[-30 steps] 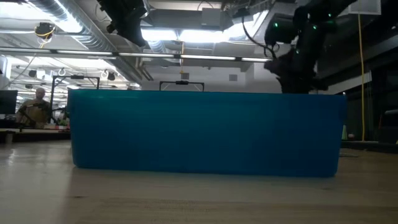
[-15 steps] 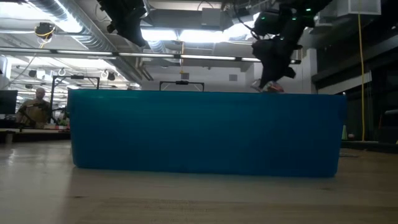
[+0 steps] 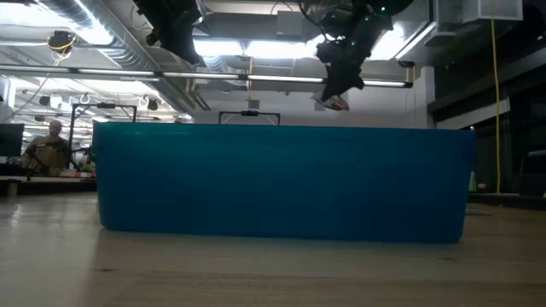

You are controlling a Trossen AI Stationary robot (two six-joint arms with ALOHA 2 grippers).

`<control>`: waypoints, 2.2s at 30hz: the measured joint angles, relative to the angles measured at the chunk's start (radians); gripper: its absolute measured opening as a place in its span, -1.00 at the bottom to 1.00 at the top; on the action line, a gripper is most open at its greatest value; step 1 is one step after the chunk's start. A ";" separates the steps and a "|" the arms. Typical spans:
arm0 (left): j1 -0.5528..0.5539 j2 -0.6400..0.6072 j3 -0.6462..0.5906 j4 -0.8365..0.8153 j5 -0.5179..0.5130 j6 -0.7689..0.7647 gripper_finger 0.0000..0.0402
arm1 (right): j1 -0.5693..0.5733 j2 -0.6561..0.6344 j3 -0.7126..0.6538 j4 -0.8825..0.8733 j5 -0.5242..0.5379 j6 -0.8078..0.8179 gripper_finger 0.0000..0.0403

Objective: Pick and place Granola Bars by type
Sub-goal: Put the red granola bar into the green bin, then put the yellow granola bar into the yellow bin

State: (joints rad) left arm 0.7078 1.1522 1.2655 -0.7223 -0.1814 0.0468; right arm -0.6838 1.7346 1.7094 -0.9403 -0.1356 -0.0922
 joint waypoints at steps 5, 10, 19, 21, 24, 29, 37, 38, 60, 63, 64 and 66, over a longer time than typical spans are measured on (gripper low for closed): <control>0.000 0.000 0.000 0.000 0.000 -0.001 -0.63 | 0.003 0.066 0.004 -0.002 -0.018 -0.027 -0.74; 0.000 0.000 0.000 0.000 -0.004 -0.001 -0.63 | 0.031 0.174 0.003 0.068 -0.076 -0.076 -0.74; 0.000 0.000 0.000 0.000 -0.004 -0.035 -0.63 | 0.082 0.312 0.002 0.236 -0.124 -0.117 -0.74; 0.000 0.000 0.000 0.000 -0.004 -0.037 -0.63 | 0.082 0.333 0.002 0.257 -0.124 -0.120 -0.74; 0.000 0.000 0.000 0.000 -0.004 -0.045 -0.63 | 0.081 0.362 0.002 0.264 -0.121 -0.120 -0.74; 0.000 0.000 0.000 0.000 -0.004 -0.052 -0.63 | 0.072 0.385 0.002 0.255 -0.121 -0.120 -0.74; 0.000 0.000 0.000 0.000 -0.008 -0.052 -0.63 | 0.072 0.392 0.002 0.259 -0.121 -0.119 -0.74; 0.000 0.000 0.000 0.000 -0.008 -0.052 -0.63 | 0.072 0.392 0.002 0.260 -0.121 -0.118 -0.73; 0.000 0.000 0.000 0.000 -0.006 -0.004 -0.63 | 0.121 0.294 0.157 -0.252 0.160 0.087 -0.21; 0.000 0.000 0.000 -0.001 -0.004 0.012 -0.63 | 0.140 0.187 0.002 -0.226 0.179 0.173 -0.23; 0.000 0.000 0.000 -0.001 -0.004 0.017 -0.63 | 0.145 0.144 -0.056 -0.203 0.187 0.210 -0.23; 0.000 0.000 0.000 -0.001 -0.004 0.019 -0.63 | 0.153 0.055 -0.184 -0.131 0.195 0.301 -0.24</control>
State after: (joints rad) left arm 0.7078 1.1522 1.2655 -0.7231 -0.1852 0.0662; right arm -0.5307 1.7895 1.5250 -1.0716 0.0593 0.2089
